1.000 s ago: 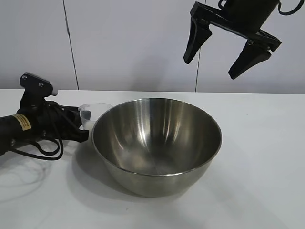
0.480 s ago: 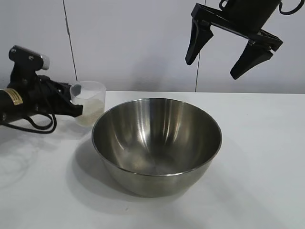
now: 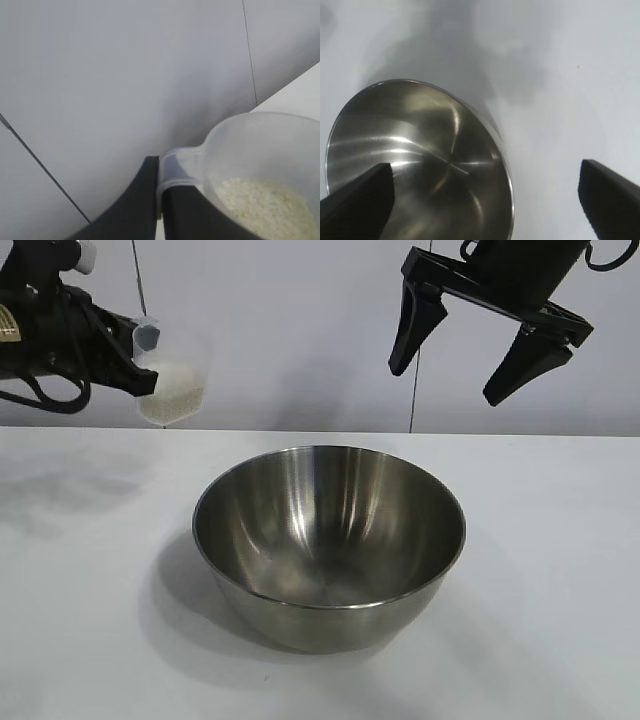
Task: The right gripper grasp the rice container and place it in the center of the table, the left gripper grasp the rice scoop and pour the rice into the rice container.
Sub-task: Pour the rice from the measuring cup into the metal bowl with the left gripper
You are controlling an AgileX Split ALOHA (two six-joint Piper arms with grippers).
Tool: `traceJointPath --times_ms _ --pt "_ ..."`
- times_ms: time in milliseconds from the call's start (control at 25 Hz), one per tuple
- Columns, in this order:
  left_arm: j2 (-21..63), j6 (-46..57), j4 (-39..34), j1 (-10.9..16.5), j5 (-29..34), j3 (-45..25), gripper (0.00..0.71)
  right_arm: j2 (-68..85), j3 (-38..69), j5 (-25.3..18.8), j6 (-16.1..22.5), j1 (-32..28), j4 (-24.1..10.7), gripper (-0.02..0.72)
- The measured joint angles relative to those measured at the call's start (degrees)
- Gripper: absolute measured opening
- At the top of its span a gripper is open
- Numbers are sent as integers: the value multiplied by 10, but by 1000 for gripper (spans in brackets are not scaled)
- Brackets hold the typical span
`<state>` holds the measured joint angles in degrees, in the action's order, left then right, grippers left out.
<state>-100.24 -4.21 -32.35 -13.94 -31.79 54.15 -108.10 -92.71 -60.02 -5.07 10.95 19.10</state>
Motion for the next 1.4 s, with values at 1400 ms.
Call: traceJointPath --times_ms 1400 --pt "-87 -932 80 -210 12 9 6 0 0 0 -5 0 -22 694"
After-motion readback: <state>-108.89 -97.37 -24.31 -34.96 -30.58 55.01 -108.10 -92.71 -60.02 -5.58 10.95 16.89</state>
